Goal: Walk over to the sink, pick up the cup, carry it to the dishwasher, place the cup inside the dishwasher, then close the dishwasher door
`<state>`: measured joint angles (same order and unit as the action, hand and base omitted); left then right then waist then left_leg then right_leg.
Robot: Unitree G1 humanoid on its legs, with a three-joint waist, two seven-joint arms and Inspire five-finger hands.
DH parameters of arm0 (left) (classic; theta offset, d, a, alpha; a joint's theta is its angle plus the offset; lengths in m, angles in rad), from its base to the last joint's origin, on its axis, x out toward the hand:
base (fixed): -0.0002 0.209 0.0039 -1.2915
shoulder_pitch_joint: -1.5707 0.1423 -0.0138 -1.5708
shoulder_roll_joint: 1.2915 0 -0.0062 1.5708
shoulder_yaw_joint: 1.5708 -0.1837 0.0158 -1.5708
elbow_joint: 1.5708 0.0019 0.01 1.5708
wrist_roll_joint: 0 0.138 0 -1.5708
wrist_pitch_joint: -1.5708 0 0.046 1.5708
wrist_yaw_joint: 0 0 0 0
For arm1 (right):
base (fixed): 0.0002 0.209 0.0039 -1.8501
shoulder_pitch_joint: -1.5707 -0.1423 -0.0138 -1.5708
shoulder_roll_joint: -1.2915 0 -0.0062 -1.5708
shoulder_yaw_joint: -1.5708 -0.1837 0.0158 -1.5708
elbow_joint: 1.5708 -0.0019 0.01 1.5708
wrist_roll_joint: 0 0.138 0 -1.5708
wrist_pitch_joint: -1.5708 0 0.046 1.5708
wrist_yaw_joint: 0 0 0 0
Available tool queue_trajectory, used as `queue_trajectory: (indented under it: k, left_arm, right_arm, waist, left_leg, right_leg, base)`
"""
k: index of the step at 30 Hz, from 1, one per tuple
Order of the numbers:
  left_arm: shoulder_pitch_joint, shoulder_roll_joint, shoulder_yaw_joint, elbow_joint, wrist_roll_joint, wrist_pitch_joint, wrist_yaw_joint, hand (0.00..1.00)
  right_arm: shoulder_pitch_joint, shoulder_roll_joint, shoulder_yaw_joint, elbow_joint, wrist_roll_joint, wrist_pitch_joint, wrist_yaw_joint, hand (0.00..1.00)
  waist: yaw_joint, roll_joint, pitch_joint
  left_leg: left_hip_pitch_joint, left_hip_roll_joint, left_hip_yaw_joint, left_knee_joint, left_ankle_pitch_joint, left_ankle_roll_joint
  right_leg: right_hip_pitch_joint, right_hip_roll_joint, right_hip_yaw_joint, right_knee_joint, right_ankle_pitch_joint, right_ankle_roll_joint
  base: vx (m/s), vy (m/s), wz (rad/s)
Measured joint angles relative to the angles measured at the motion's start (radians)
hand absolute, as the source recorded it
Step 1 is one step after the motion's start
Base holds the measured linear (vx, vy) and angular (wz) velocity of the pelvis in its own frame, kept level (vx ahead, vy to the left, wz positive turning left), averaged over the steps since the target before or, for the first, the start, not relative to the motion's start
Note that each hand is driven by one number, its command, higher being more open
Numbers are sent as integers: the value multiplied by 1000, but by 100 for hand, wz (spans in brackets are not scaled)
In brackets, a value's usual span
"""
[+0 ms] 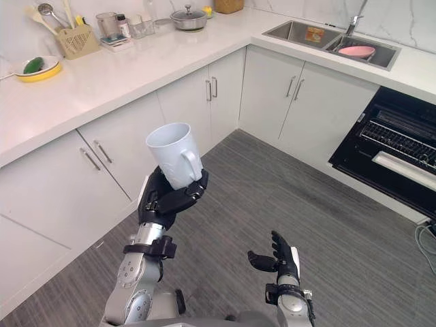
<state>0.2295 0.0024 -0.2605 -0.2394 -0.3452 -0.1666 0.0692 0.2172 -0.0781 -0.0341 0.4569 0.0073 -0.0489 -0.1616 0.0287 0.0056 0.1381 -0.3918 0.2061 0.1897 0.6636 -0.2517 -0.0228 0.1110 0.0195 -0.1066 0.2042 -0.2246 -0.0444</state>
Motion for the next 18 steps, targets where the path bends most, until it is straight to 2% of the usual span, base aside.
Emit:
queue_trajectory:
  k: [1,2,3,4,5,6,7,9,10,11,12,14,16,17,18]
  left_arm:
    - [0,2,-1,17,1,1,1,30]
    - [0,8,-3,29,3,1,1,30]
    - [-1,21,-7,54,5,3,4,30]
    - [-4,34,-6,60,5,9,8,30]
    - [-9,41,-8,61,5,19,14,30]
    - [-10,43,-11,59,7,20,15,30]
    - [-9,66,-20,59,12,24,20,30]
    - [-10,86,-21,58,13,25,21,30]
    - [-11,103,-21,59,13,30,25,30]
    - [-10,103,-23,58,14,31,34,30]
    - [-11,96,-24,49,14,30,42,30]
    - [-14,96,-28,29,14,20,42,30]
    - [-18,98,-32,27,14,11,41,30]
    - [-20,98,-31,29,15,9,41,30]
    - [-22,98,-32,34,17,9,41,30]
  right_arm:
    - [-20,-11,-1,35,0,0,-2,90]
    - [-31,-23,-1,64,0,0,-2,90]
    - [-41,-21,-1,99,0,2,-1,90]
    - [-43,-9,0,109,0,6,-2,90]
    - [-37,0,1,107,0,6,-1,90]
    - [-37,3,1,107,0,7,-1,90]
    - [-41,13,2,106,0,7,0,90]
    - [-59,21,2,105,0,7,0,90]
    - [-76,30,3,103,-1,7,0,90]
    - [-84,38,6,101,-1,7,1,90]
    - [-84,49,16,84,-1,7,2,90]
    - [-85,60,43,38,-3,7,1,90]
    - [-97,62,65,1,-10,2,2,90]
    - [-114,61,73,-7,-11,-1,1,90]
    - [-121,59,74,-7,-11,-1,1,90]
  waist:
    - [2,-4,-1]
    - [3,-3,-2]
    - [7,-7,-11]
    - [-7,-29,-15]
    - [-29,-42,-17]
    - [-23,-45,-16]
    - [-14,-58,-23]
    - [-19,-68,-20]
    - [-23,-67,-19]
    - [-28,-65,-19]
    - [-36,-61,-20]
    - [-47,-57,-23]
    - [-56,-59,-28]
    - [-74,-58,-31]
    - [-79,-58,-33]
  left_leg:
    - [5,-53,-73,-190,59,-14]
    - [19,-78,-119,-300,161,-40]
    - [52,-108,-134,-299,272,-9]
    - [46,-119,-119,-269,245,-1]
    - [22,-124,-109,-187,177,22]
    - [18,-115,-90,-150,141,24]
    - [50,-106,-32,-104,59,38]
    - [103,-110,16,-122,26,50]
    - [175,-112,63,-152,1,57]
    - [233,-111,94,-179,-14,61]
    - [304,-106,124,-218,-31,62]
    - [378,-95,171,-264,-62,55]
    - [450,-92,226,-314,-77,35]
    - [497,-92,258,-353,-78,5]
    - [515,-95,273,-371,-81,-5]
  right_leg:
    - [18,-22,34,-5,-22,28]
    - [38,-33,64,-7,-47,52]
    - [62,-53,116,-5,-68,72]
    - [68,-74,136,-1,-79,74]
    - [62,-94,189,29,-77,77]
    - [53,-95,221,56,-77,77]
    - [-11,-104,260,209,-74,90]
    - [-91,-127,249,394,-44,161]
    - [-179,-156,231,589,-31,190]
    - [-229,-164,203,681,-40,173]
    - [-286,-165,149,743,-57,144]
    - [-386,-161,57,737,-82,101]
    - [-459,-162,-67,611,-87,78]
    - [-489,-154,-185,436,-62,46]
    - [-499,-143,-217,351,-32,36]
  base:
    - [569,309,-78]
    - [469,311,-93]
    - [378,279,-61]
    - [592,455,-36]
    - [505,403,-13]
    - [600,468,-74]
    - [454,352,-92]
    - [393,289,-90]
    - [271,178,-96]
    - [328,186,-107]
    - [248,111,-75]
    - [362,87,-80]
    - [377,57,-83]
    - [319,37,-52]
    - [440,38,-53]
